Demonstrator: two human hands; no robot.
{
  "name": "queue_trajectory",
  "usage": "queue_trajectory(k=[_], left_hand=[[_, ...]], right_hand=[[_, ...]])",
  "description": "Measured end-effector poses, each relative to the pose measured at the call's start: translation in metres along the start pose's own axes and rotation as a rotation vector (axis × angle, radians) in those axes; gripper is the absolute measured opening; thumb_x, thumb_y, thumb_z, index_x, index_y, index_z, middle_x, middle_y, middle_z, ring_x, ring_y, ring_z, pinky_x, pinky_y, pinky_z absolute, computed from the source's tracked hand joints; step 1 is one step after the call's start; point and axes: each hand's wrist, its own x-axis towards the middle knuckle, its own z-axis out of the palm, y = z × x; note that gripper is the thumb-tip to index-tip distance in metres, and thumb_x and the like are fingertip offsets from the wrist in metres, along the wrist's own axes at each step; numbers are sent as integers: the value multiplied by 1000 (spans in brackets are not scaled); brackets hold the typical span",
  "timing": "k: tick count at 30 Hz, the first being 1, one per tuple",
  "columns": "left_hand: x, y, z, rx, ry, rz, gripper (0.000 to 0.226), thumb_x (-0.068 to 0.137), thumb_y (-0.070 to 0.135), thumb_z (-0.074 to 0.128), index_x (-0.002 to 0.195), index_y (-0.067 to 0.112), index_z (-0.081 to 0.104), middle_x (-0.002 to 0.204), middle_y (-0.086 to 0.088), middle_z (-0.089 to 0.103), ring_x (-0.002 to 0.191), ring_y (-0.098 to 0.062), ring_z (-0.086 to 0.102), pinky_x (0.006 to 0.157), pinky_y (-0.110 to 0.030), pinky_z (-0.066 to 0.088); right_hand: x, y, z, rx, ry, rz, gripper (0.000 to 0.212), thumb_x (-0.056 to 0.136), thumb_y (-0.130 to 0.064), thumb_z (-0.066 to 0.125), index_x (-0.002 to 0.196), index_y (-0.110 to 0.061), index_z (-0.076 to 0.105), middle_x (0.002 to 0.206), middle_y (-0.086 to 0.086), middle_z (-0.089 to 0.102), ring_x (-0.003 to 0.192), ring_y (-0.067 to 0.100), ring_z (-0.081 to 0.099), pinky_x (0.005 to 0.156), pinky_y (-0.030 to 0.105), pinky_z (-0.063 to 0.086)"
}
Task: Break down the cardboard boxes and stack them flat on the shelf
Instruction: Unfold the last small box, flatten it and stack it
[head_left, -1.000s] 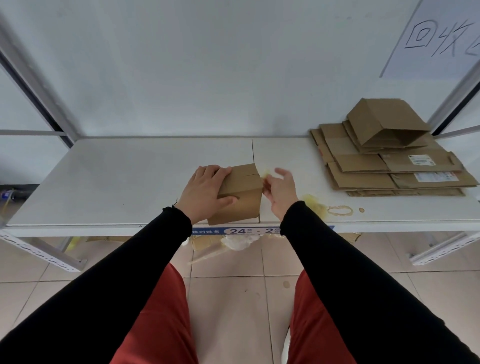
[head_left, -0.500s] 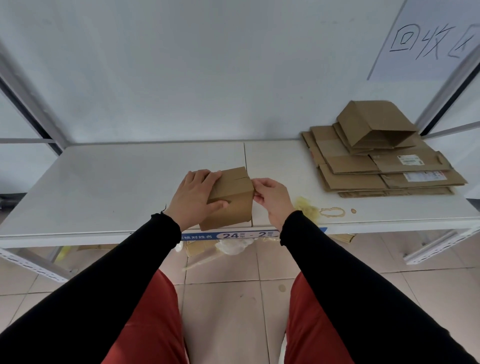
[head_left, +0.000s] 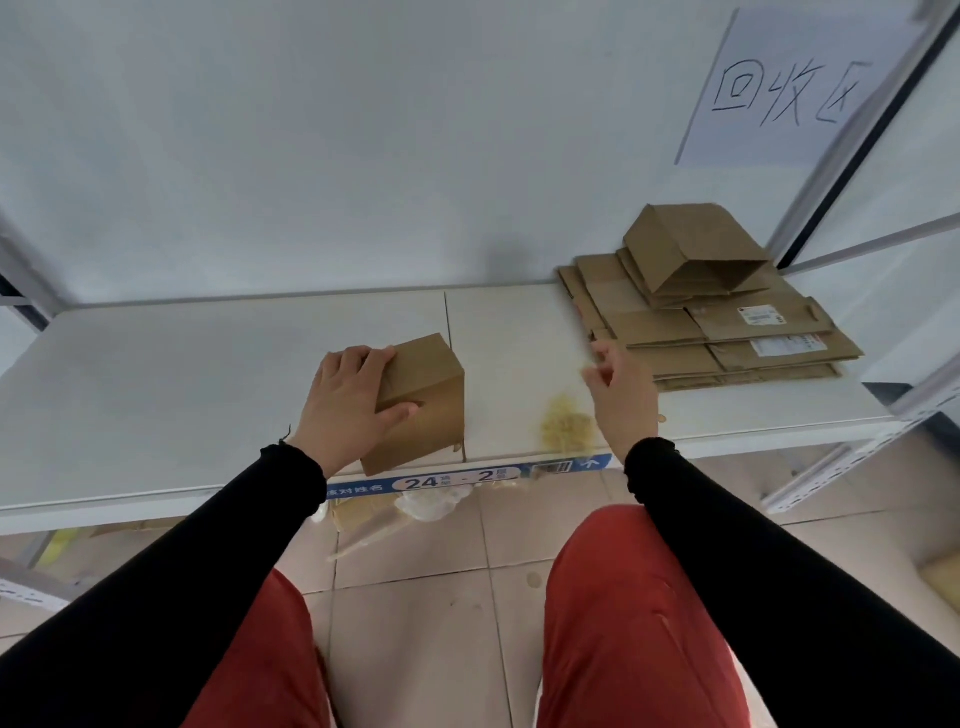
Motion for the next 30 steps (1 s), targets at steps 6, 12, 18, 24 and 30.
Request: queue_trajectory(k=[6,12,18,24,30], left_hand=[[-2,1,-1,-4,-2,-12,77,86,57,65,148,20,39,138,-6,46,126,-30,37,110,-42,32],[-3,1,-2,-15,-15,-21,77,86,58,64,149,21,38,138,-5,45,126,-29,36,110,-40,30],[-1,2,-2,0,-25,-22,77,86,59,63,149,21,39,137,-7,47,126,-30,37,110,-42,31],[-2,6,-4,-8,-35,-40,77,86,57,64,149,21,38,140,-7,46,128,-31,37,111,-44,32],[-3,6,-6,-6,-43,-44,77,86,58,64,148,21,39,139,-7,47,126,-32,38,110,-44,32]], right_hand=[[-1,21,16,-434,-363,-252,12,93,-10,58,83,-13,63,87,2,61,91,21,52,73,34,46],[1,26,20,-664,-460,-332,29,105,-20,45,96,-15,72,104,2,55,102,21,49,78,32,48],[-16,27,18,-891,-588,-488,20,93,-2,52,94,-9,70,113,4,49,107,25,43,71,33,45],[-8,19,21,-842,-719,-323,29,100,-7,43,117,-10,66,127,8,51,116,28,46,90,36,47],[1,13,10,-692,-702,-170,35,99,-3,37,122,-13,60,121,10,64,107,27,59,91,39,51]])
